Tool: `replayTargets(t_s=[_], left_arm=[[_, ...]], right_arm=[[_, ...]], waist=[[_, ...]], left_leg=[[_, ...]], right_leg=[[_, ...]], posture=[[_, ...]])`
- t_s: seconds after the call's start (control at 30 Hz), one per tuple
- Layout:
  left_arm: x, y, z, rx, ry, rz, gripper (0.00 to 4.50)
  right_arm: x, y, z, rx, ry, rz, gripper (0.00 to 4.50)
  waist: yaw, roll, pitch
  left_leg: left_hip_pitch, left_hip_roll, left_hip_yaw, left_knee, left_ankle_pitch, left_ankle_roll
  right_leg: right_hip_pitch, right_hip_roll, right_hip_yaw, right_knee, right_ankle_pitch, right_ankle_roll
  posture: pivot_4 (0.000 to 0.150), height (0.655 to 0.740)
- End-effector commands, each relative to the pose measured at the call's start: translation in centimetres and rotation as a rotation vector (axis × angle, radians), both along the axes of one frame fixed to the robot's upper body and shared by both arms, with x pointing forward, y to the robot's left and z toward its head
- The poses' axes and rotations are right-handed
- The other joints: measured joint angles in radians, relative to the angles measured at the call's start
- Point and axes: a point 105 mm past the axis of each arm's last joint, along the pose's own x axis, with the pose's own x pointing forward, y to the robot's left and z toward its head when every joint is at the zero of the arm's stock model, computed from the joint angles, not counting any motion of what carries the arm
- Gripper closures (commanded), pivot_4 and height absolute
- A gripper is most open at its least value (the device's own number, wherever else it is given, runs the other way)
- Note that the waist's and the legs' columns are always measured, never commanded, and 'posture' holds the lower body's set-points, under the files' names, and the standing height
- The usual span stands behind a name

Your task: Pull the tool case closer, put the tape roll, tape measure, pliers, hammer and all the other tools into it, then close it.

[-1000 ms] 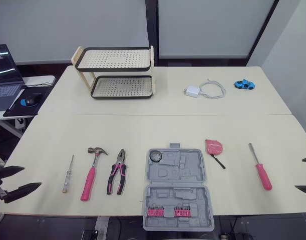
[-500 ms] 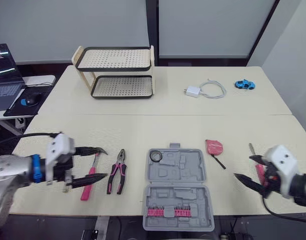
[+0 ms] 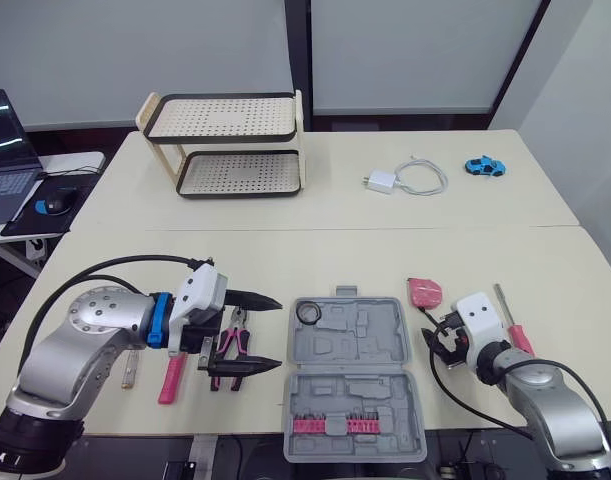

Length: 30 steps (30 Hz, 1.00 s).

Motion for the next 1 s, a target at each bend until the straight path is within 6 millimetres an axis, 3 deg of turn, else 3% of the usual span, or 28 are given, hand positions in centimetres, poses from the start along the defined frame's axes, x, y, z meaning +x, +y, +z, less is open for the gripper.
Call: replayTargets(t_s=[0.03,0.17,0.27,0.63,0.8,1.0], left_arm=[[-0.2,-0.3,0.0,-0.006,-0.026,-0.031,0.00],[-0.2,-0.4,-0.3,-0.009,-0.031,-0.039,0.00],[-0.1,-0.4,-0.4,-0.008,-0.035,-0.041,0.00],[-0.1,-0.5,-0.7,-0.003,-0.042,-0.052,0.00],[-0.2,-0.9,-0.7,-0.006,-0.043,-0.060,0.00],[-0.3,-1.3,-0.5,-0.014,-0.048,-0.068,0.00]], right_arm=[[1.2,0.4,0.8,0.000,-0.069,-0.002,0.01],[1.7,1.1,0.3,0.036,-0.057,-0.009,0.01],[1.5,1.5,-0.3,0.060,-0.033,-0.014,0.62],[1.0,1.5,-1.1,0.097,0.006,-0.077,4.46],[1.1,1.1,-0.6,0.104,-0.008,-0.086,4.46],[-0.7,-0.1,-0.2,0.111,0.023,-0.066,4.46]], waist=[[0.000,0.000,0.000],[0.000,0.000,0.000],[0.000,0.001,0.000],[0.000,0.001,0.000],[0.001,0.001,0.000],[0.003,0.001,0.000]], left_leg=[[0.000,0.000,0.000,0.000,0.000,0.000],[0.000,0.000,0.000,0.000,0.000,0.000],[0.000,0.000,-0.001,0.000,0.000,0.000],[0.000,0.000,-0.001,0.000,0.000,0.000],[0.000,0.000,-0.001,0.000,0.000,0.000],[0.000,0.000,-0.002,0.000,0.000,0.000]], right_leg=[[0.000,0.000,0.000,0.000,0.000,0.000],[0.000,0.000,0.000,0.000,0.000,0.000],[0.000,0.000,0.000,0.000,0.000,0.000],[0.001,0.000,-0.001,0.001,0.000,0.000],[0.001,0.000,-0.001,0.001,0.000,0.000],[0.001,0.000,-0.001,0.000,0.000,0.000]], posture=[[0.150,0.7400],[0.150,0.7400],[0.150,0.7400],[0.150,0.7400],[0.150,0.7400],[0.150,0.7400]])
